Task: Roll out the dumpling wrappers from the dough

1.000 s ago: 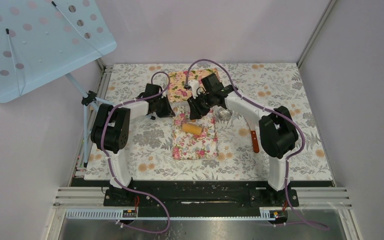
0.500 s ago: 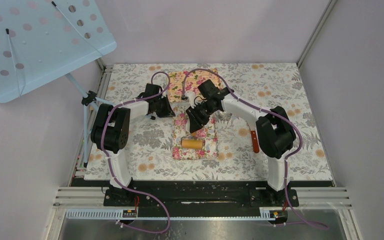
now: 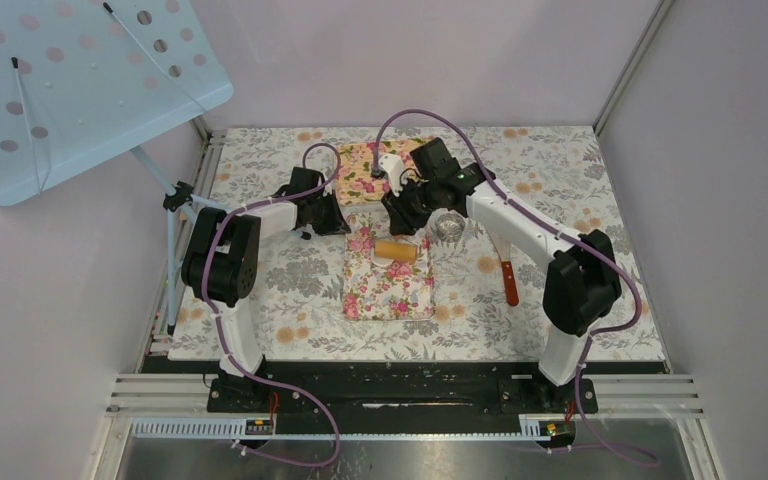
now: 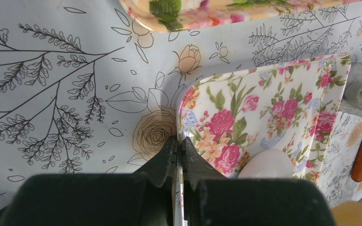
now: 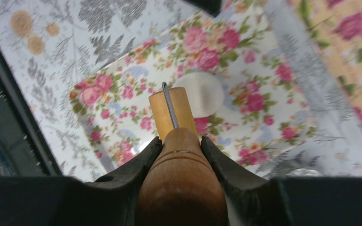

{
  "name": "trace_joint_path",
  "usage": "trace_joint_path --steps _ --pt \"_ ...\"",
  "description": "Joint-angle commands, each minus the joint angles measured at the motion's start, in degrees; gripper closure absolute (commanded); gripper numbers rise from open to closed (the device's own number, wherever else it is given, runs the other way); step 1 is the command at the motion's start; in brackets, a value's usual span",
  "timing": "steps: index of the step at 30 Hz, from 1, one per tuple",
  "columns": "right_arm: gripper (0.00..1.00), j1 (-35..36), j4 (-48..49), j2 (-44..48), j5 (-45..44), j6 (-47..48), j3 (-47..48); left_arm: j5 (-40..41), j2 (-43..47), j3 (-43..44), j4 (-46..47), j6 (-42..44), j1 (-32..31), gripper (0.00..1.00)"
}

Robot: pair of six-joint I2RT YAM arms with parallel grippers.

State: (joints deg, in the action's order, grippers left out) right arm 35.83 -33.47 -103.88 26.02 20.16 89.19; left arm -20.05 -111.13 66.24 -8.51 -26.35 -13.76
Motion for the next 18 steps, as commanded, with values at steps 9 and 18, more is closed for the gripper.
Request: trace_joint_path --steps 9,18 --pt "1.00 -0.4 13.3 -2.0 0.1 9.7 -1.0 -0.4 -1.8 -0.5 -4.1 2.2 -0.4 1.00" --pt "1.00 -0.5 10.6 -3.2 1.3 20.9 -3.4 -0.4 -1.9 -0.5 -4.1 2.2 -0.5 1.00"
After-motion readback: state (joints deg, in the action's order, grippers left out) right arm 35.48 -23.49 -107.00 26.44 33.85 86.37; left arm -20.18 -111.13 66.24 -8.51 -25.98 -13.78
